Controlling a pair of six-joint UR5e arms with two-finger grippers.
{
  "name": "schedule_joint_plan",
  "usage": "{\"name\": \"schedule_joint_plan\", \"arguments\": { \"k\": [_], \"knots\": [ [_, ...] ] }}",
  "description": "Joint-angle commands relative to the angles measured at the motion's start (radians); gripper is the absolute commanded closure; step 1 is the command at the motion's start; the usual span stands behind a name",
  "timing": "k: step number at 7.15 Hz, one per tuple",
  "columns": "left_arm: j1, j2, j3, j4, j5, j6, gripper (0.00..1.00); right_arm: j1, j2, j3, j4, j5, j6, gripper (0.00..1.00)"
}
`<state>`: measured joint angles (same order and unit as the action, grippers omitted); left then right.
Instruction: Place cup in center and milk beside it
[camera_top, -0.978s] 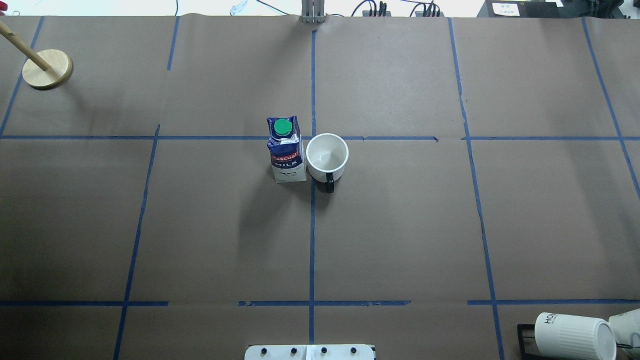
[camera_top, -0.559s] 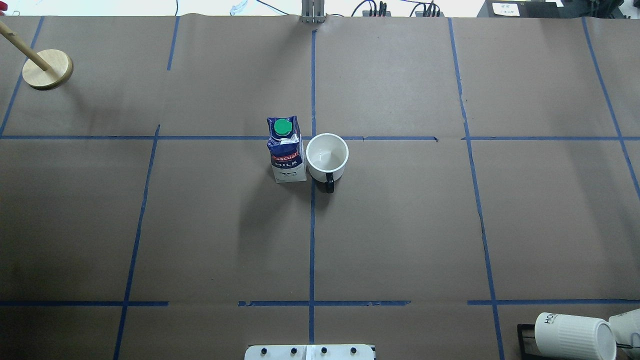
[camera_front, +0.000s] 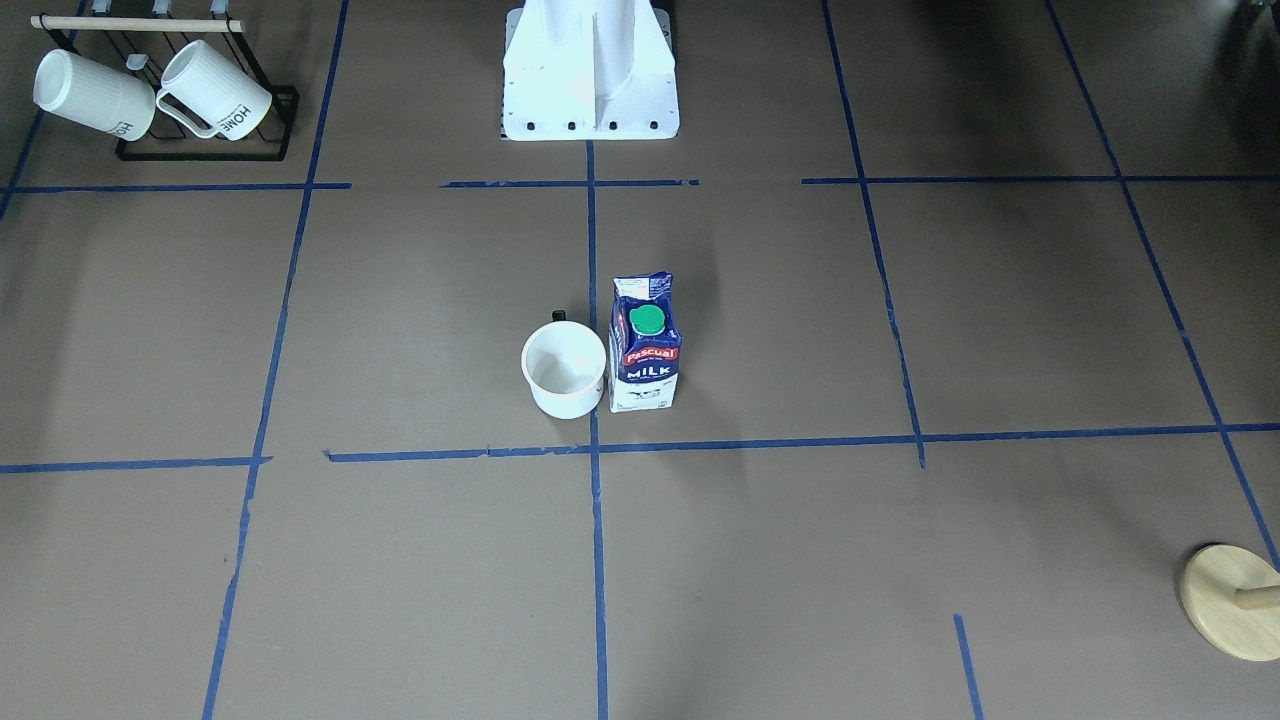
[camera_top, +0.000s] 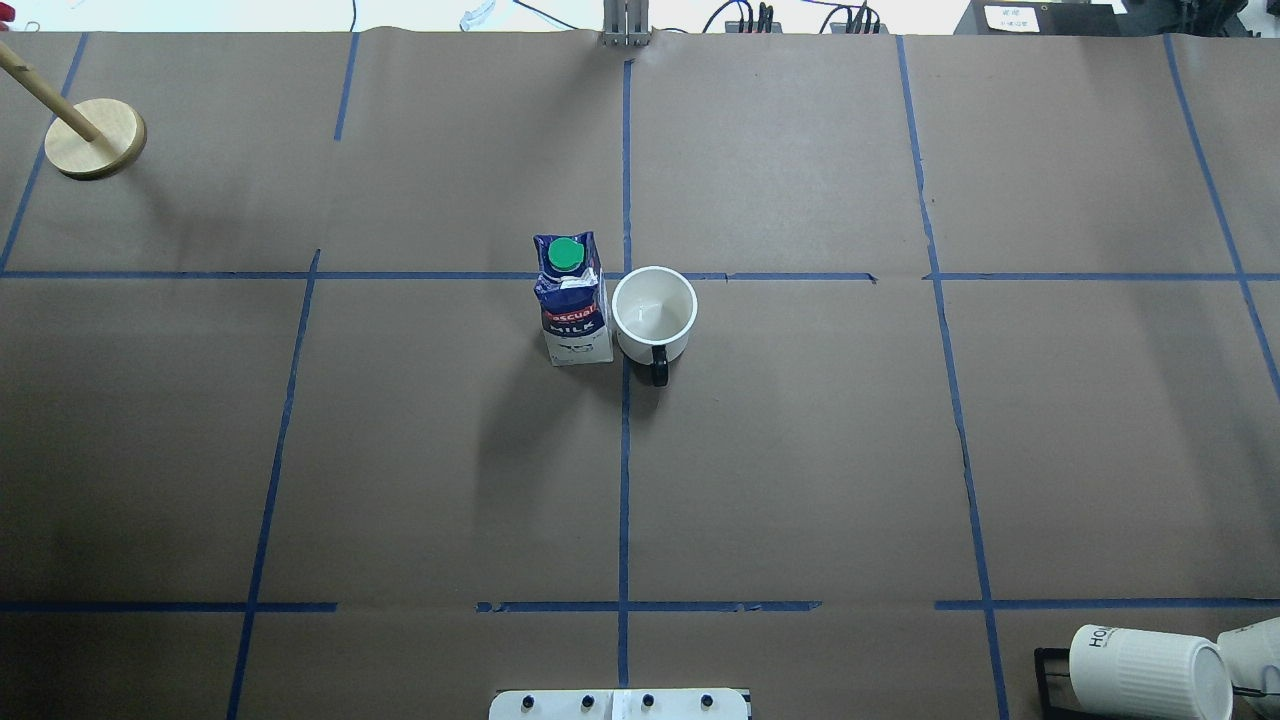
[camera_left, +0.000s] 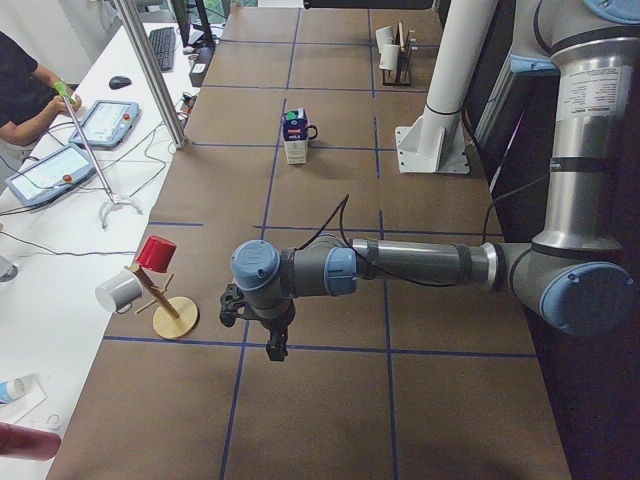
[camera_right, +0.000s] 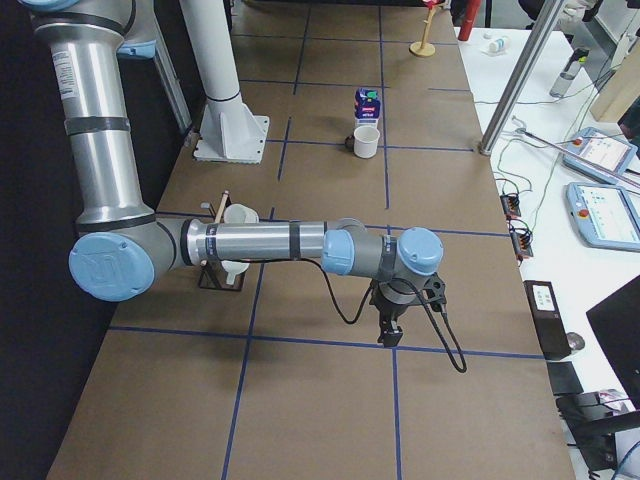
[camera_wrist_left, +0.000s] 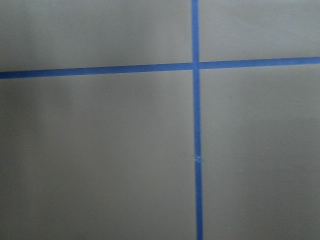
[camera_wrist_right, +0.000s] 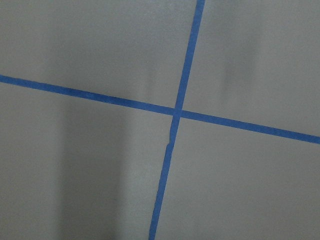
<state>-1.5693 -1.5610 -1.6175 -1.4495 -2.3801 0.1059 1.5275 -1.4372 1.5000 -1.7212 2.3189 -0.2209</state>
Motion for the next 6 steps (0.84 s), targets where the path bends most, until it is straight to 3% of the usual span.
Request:
{"name": "schedule_joint_plan", "arguments": {
  "k": [1, 2, 6],
  "knots": [
    [0.000, -0.005, -0.013, 0.003, -0.001, 0.001, 0.00, 0.000, -0.003, 0.021, 0.000, -0.001, 0.000, 0.00],
    [0.002, -0.001, -0.059, 0.014, 0.002, 0.001, 0.00, 0.000, -0.011, 0.035, 0.000, -0.003, 0.000, 0.00],
    [0.002, 0.001, -0.054, 0.014, 0.004, 0.001, 0.00, 0.000, -0.031, 0.062, 0.000, -0.009, 0.000, 0.00]
  ]
}}
